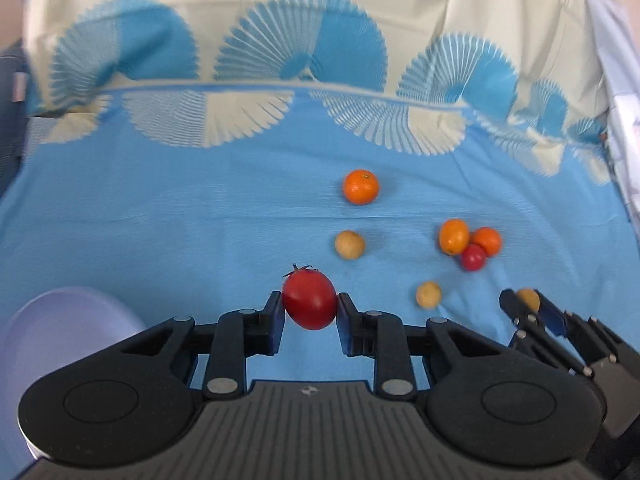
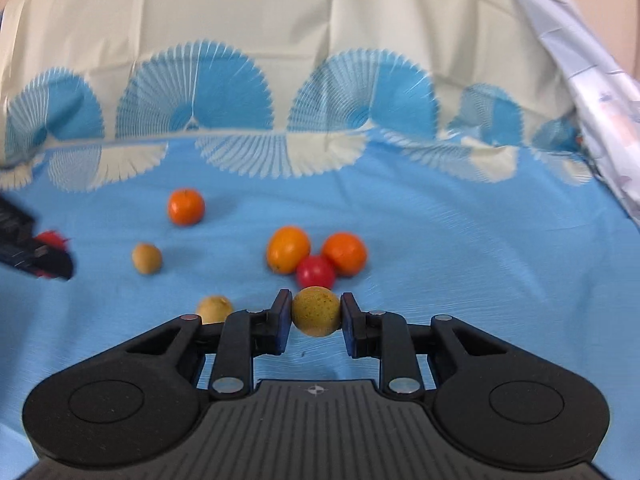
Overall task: Organize fruits
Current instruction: 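Carry both fruits over the plate and open both tools to release them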
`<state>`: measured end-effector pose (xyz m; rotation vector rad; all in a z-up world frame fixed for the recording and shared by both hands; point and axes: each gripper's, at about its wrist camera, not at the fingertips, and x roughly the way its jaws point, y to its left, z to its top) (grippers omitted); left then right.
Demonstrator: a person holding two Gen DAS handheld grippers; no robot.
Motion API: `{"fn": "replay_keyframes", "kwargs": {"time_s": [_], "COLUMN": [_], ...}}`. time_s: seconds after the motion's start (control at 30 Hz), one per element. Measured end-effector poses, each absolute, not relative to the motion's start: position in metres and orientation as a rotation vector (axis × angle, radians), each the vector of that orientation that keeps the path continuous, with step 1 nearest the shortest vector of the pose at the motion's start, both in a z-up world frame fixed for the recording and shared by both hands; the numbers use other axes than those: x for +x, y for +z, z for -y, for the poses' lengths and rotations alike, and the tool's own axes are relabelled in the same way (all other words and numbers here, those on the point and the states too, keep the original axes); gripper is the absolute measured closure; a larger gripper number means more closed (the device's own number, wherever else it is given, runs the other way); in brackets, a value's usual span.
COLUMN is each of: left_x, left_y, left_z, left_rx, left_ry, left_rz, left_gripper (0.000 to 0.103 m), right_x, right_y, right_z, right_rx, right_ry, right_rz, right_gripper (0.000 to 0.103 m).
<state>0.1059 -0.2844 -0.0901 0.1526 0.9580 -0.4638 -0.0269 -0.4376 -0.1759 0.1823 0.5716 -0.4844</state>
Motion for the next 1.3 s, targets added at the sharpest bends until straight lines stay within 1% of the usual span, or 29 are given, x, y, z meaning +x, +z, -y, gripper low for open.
{"fn": "replay_keyframes", "kwargs": {"time_s": [0.13, 0.33, 0.53, 0.7, 0.93, 1.3], "left_x": [0.065, 0.004, -0.041, -0.060, -0.069, -0.039], "left_y": [-0.055, -0.017, 0.004, 0.014, 0.024, 0.014], "left_z": [0.230, 0.141, 0.063, 0.016, -0.020, -0.012], "left_rx": [0.130, 0.092, 0.049, 0.003, -0.058, -0.069], "left_ry": [-0.450, -0.426, -0.364, -0.316, -0.273, -0.263], "left_rz": [-0.945, -0.906, -0.886, -0.867, -0.837, -0.860], "left_gripper": [0.073, 0.073, 0.073, 0.073, 0.073, 0.073], "right_x": [-0.067, -0.126, -0.162, -0.179, -0.184, -0.157], "right_y": [-0.133, -0.086, -0.063, -0.051, -0.037, -0.043], "right_z": [0.395, 0.315, 0.238, 0.192, 0.163, 0.162], "right_rx": [0.149, 0.139, 0.147, 0.126, 0.082, 0.066], "right_ry": [-0.392, -0.215, -0.069, 0.010, 0.054, 0.043], "right_rz": [-0.541, -0.565, -0.600, -0.613, -0.603, -0.617], "right_gripper": [0.076, 0.076, 0.076, 0.076, 0.076, 0.076]}}
